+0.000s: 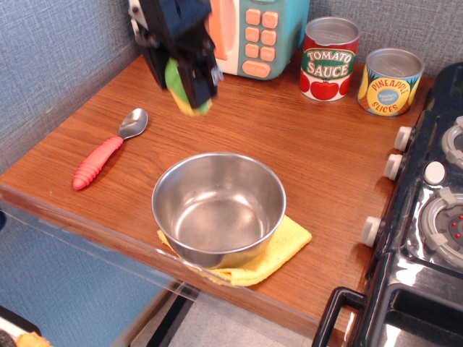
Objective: Put the lemon inside the pot.
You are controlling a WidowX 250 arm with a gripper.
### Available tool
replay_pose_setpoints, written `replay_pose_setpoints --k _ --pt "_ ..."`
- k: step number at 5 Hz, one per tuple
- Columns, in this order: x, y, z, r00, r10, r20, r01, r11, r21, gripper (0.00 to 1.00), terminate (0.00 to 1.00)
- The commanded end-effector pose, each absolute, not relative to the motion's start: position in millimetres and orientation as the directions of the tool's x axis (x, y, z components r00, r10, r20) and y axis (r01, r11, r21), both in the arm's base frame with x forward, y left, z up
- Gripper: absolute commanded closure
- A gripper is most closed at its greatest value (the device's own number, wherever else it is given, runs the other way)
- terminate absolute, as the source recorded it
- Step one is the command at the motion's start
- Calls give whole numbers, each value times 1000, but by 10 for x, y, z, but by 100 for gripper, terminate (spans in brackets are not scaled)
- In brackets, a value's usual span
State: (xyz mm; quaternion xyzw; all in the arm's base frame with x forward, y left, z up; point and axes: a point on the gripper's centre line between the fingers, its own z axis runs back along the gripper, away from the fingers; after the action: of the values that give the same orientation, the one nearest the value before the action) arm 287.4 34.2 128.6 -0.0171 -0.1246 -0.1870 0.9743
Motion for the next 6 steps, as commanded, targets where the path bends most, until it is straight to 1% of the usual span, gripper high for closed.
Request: replay_pose_setpoints --k 1,2,4,5,6 --pt "2390 286 1253 858 -459 228 458 887 64 100 0" --pt "2367 171 1051 845 -505 173 502 862 67 100 0" --pt "2453 -15 635 827 -558 71 556 830 46 100 0" --pt "2476 -29 479 830 -558 18 557 830 38 0 0" --pt "2475 -19 430 834 -552 -4 551 834 29 0 0"
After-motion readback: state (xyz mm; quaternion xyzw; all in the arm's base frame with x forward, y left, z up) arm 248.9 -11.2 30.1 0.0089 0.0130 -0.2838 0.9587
